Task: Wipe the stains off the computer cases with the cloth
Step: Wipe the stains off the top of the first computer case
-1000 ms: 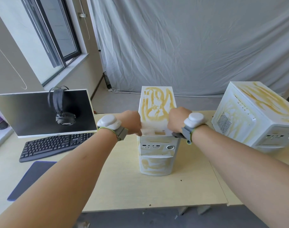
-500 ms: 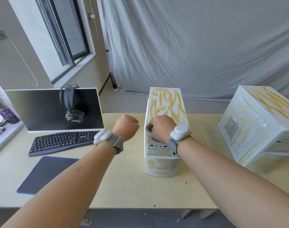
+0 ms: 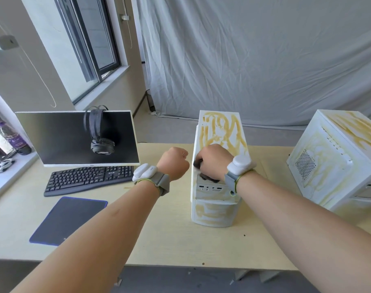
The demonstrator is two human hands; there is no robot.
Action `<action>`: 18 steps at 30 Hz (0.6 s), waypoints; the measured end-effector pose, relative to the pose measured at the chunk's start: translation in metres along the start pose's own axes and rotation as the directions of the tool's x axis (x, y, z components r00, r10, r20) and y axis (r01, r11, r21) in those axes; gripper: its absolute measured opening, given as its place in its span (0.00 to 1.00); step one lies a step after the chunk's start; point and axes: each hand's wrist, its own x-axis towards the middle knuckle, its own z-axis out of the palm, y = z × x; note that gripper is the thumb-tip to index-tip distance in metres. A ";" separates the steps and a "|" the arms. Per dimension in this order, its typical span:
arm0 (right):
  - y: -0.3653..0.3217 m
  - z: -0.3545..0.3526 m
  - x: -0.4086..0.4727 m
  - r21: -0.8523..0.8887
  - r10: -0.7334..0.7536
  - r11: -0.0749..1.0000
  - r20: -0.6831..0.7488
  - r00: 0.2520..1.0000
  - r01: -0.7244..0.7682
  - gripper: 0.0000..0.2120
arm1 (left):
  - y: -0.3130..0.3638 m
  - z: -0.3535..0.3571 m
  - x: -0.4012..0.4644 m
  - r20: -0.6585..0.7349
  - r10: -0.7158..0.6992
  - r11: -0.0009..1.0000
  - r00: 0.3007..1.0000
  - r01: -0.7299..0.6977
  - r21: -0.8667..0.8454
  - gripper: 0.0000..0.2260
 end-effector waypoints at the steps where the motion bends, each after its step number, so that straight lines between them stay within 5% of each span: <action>1: -0.003 0.006 0.000 -0.023 -0.006 1.000 -0.035 0.999 0.006 0.15 | -0.001 0.000 0.001 -0.003 0.001 1.000 1.000 -0.001 -0.005 0.18; 8: 0.018 -0.007 0.007 0.053 0.129 0.990 0.024 0.991 -0.130 0.13 | 0.002 0.001 -0.006 -0.008 0.166 0.985 0.986 -0.166 -0.039 0.25; 13: 0.028 0.000 0.005 0.227 0.212 0.956 -0.092 0.973 -0.187 0.10 | 0.008 0.009 -0.012 0.135 0.335 0.869 0.933 -0.361 0.338 0.21; 18: 0.021 0.002 0.014 0.195 0.226 0.960 -0.122 0.967 -0.199 0.04 | 0.005 -0.009 -0.008 0.072 0.307 0.878 0.949 -0.311 0.363 0.20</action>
